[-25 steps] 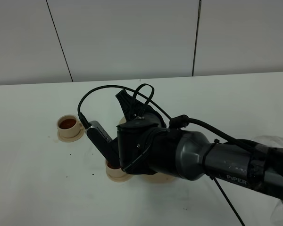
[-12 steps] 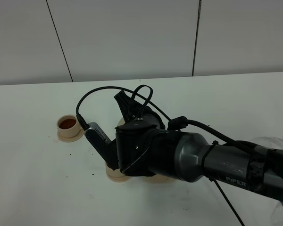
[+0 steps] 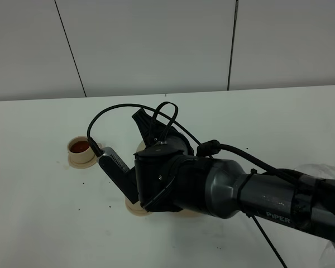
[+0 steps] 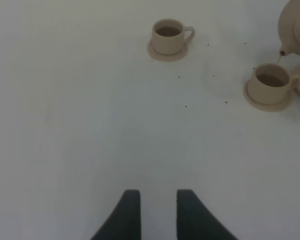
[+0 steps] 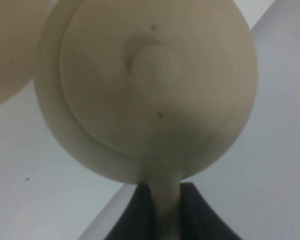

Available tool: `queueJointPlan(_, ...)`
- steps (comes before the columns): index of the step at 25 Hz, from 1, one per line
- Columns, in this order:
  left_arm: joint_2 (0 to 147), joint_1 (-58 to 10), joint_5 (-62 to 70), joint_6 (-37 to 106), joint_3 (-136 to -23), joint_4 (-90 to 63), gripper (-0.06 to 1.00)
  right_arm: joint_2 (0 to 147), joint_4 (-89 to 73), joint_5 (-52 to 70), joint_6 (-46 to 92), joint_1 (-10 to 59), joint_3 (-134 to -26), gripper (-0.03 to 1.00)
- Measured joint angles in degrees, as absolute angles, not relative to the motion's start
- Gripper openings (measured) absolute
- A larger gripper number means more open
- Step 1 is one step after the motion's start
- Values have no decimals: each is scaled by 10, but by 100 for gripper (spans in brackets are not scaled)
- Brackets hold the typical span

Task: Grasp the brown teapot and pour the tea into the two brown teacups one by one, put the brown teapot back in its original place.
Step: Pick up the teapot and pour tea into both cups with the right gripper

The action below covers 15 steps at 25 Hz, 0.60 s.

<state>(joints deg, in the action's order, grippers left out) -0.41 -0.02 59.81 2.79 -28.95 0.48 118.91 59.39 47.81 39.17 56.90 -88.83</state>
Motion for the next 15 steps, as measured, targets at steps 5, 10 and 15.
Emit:
queueJointPlan(5,-4,0,598,28,-289,5,25,1189,606,479,392,569,-888,9)
queueJointPlan(10,-4,0,598,28,-289,5,25,1189,612,479,392,569,-888,9)
queueJointPlan(15,-4,0,598,28,-289,5,25,1189,614,481,392,570,-888,9)
